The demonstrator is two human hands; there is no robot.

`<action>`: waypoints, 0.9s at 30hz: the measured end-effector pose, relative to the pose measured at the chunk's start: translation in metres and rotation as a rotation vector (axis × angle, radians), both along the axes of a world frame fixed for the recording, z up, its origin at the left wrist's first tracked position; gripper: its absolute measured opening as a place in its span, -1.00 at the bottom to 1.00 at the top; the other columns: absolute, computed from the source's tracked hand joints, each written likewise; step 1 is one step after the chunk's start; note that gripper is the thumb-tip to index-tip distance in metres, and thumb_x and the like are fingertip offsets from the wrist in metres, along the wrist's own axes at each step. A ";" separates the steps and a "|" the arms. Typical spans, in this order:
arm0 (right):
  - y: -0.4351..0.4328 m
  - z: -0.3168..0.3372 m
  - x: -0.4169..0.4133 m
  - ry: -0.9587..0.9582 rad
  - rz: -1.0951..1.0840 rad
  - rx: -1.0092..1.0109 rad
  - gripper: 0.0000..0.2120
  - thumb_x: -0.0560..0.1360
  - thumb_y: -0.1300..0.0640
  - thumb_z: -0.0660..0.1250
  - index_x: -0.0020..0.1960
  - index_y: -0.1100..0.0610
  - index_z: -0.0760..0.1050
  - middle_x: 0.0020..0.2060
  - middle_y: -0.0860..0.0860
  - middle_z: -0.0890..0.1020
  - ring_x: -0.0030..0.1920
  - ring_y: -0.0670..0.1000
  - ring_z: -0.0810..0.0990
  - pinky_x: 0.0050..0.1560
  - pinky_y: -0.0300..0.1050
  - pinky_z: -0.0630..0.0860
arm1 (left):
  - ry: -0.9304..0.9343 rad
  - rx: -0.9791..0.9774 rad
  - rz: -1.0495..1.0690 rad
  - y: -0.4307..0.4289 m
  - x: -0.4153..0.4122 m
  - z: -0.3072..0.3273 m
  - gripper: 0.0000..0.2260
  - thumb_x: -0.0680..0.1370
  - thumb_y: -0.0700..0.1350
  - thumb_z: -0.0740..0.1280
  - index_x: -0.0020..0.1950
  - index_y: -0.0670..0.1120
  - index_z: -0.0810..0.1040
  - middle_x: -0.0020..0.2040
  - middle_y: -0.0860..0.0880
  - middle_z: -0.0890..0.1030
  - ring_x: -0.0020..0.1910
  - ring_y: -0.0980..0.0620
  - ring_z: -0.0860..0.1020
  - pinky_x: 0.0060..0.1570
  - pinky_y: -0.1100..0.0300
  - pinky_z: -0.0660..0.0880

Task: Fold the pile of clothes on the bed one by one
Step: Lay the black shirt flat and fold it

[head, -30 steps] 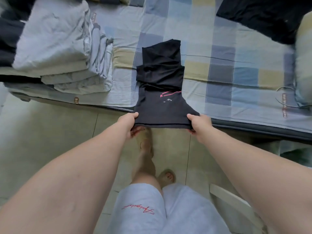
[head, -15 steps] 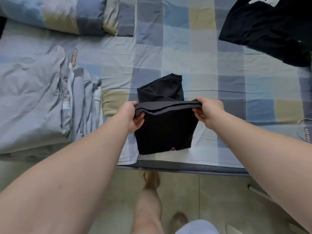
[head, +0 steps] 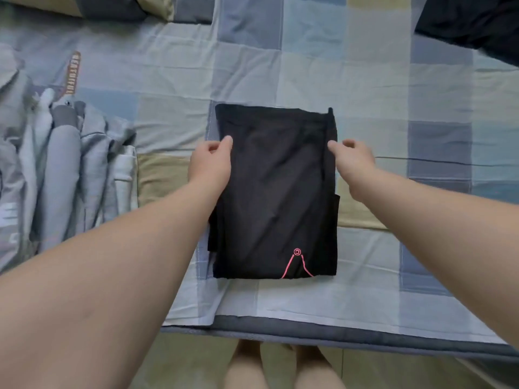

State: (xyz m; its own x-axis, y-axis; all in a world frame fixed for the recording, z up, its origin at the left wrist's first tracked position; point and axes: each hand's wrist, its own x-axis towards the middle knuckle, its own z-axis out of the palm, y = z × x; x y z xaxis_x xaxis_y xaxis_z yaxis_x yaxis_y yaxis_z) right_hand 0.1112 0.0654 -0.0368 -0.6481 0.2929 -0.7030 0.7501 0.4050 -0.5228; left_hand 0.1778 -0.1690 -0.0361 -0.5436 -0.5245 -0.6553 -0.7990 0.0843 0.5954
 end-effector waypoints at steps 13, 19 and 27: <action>0.041 -0.055 0.063 -0.236 0.241 -0.127 -0.39 0.47 -0.07 0.51 0.41 0.13 0.40 0.24 0.04 0.59 0.15 0.09 0.61 0.14 -0.03 0.53 | -0.214 0.108 -0.212 0.017 0.076 -0.050 -0.36 0.44 0.22 0.50 0.38 -0.08 0.43 0.27 0.02 0.57 0.23 -0.07 0.56 0.28 -0.02 0.49; 0.035 -0.013 0.053 -0.268 0.169 -0.255 -0.65 0.48 0.08 0.49 0.24 0.05 0.55 0.11 0.00 0.69 0.08 0.07 0.67 0.16 -0.01 0.58 | -0.103 0.257 -0.114 0.024 0.070 -0.012 -0.66 0.49 0.08 0.49 0.23 0.08 0.58 0.02 0.17 0.63 0.03 0.06 0.62 0.00 0.14 0.54; 0.021 0.129 0.049 -0.263 0.157 -0.357 -0.66 0.48 0.09 0.45 0.22 0.16 0.58 0.00 0.12 0.74 0.00 0.14 0.72 0.08 0.01 0.63 | -0.043 0.331 -0.030 -0.002 0.076 0.123 -0.68 0.49 0.04 0.49 0.23 0.03 0.63 0.05 0.02 0.71 0.02 -0.08 0.68 0.11 0.00 0.59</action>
State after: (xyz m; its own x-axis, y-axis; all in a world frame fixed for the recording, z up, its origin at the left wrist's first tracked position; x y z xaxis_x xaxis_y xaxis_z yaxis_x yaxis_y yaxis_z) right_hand 0.1604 0.0860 0.0917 -0.4517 -0.0850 -0.8881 0.8196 0.3536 -0.4507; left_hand 0.2536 -0.1714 0.0868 -0.5237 -0.2631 -0.8103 -0.8242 -0.0841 0.5600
